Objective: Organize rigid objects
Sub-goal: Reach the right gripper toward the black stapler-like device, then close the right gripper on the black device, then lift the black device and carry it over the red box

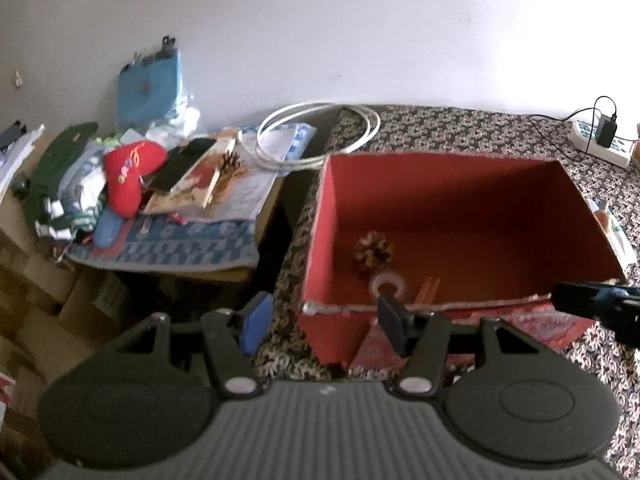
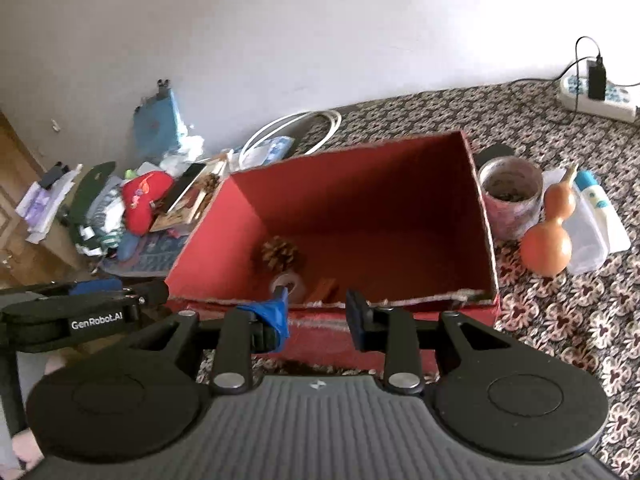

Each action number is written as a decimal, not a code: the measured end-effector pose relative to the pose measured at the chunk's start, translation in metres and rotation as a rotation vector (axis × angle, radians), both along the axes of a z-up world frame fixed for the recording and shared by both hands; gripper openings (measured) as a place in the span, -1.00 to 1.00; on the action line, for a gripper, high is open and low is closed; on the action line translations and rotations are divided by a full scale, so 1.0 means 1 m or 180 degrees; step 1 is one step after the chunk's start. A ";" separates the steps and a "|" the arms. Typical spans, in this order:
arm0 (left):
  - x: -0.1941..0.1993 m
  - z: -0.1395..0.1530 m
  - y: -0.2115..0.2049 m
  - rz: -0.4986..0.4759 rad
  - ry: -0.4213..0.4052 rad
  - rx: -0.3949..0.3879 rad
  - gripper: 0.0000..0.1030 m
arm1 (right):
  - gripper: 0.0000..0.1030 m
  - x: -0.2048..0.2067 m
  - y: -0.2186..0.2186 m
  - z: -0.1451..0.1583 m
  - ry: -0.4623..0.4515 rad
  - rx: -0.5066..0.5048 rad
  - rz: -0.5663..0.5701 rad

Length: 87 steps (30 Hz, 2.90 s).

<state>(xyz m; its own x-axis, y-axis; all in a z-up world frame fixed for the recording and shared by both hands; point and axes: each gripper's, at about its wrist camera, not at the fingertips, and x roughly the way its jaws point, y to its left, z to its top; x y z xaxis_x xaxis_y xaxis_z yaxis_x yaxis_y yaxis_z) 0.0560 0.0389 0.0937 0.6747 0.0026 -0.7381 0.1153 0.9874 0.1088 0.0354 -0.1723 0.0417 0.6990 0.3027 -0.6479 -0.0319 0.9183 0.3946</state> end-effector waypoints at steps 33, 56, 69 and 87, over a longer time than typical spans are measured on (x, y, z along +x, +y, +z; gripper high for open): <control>-0.049 -0.114 0.014 -0.1462 0.0728 -0.0440 0.16 | -0.74 0.015 0.046 -0.089 0.0472 -0.0131 0.0516; -0.031 -0.118 -0.025 -0.2228 0.0853 -0.0639 0.16 | -0.71 0.018 0.003 -0.113 0.0769 -0.0161 0.0494; -0.042 -0.145 -0.083 -0.2627 0.1439 -0.0926 0.15 | -0.70 -0.013 -0.070 -0.120 0.0992 0.0504 -0.0009; -0.052 -0.148 -0.125 -0.2428 0.1254 -0.0692 0.34 | -0.65 -0.044 -0.096 -0.125 0.1033 0.0772 0.0057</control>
<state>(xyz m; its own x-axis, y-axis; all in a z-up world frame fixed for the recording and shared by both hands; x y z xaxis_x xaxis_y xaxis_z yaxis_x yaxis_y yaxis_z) 0.0036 -0.0864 -0.0548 0.1320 -0.5116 -0.8490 0.7403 0.6204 -0.2588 -0.0088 -0.2684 -0.0832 0.4631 0.4843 -0.7423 0.1147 0.7977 0.5920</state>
